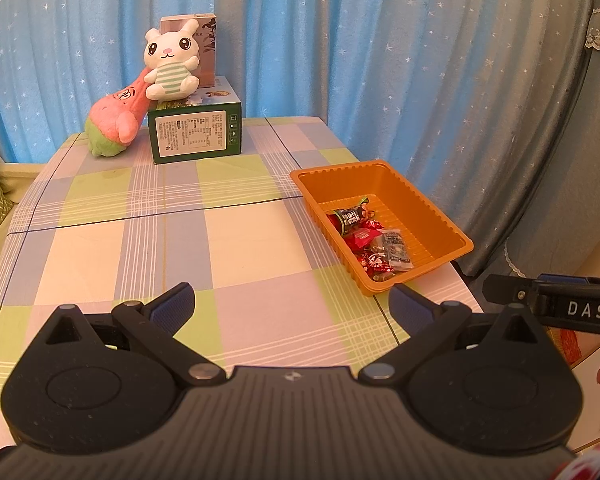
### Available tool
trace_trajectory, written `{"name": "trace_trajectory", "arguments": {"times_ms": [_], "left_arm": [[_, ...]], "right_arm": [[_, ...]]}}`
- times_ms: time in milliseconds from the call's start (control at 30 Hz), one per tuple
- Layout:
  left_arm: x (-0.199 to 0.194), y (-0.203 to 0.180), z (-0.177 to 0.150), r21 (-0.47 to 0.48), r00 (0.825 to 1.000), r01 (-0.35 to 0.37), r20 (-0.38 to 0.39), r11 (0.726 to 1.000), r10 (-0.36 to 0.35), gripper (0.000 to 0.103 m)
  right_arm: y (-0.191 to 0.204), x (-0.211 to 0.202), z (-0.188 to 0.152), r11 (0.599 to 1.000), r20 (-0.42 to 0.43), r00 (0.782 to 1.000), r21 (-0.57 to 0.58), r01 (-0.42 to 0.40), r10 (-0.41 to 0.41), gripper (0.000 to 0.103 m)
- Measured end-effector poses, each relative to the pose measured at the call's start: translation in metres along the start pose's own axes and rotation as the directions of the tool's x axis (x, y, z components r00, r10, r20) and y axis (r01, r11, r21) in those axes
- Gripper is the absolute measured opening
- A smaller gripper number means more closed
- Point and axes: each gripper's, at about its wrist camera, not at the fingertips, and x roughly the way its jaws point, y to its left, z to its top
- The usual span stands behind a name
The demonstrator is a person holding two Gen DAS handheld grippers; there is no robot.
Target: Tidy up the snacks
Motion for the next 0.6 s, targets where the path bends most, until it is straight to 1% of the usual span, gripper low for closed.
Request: {"name": "trace_trajectory", "arguments": {"times_ms": [600], "left_arm": [[-0.0001,-0.0013,0.0007,0.0,1.0,0.001,-0.001,1.0,-0.001,0.103]], "right_arm": [[-0.0002,0.0011,-0.0015,1.0,-0.003,1.0,0.002,0.0,0.0,0.077]]}}
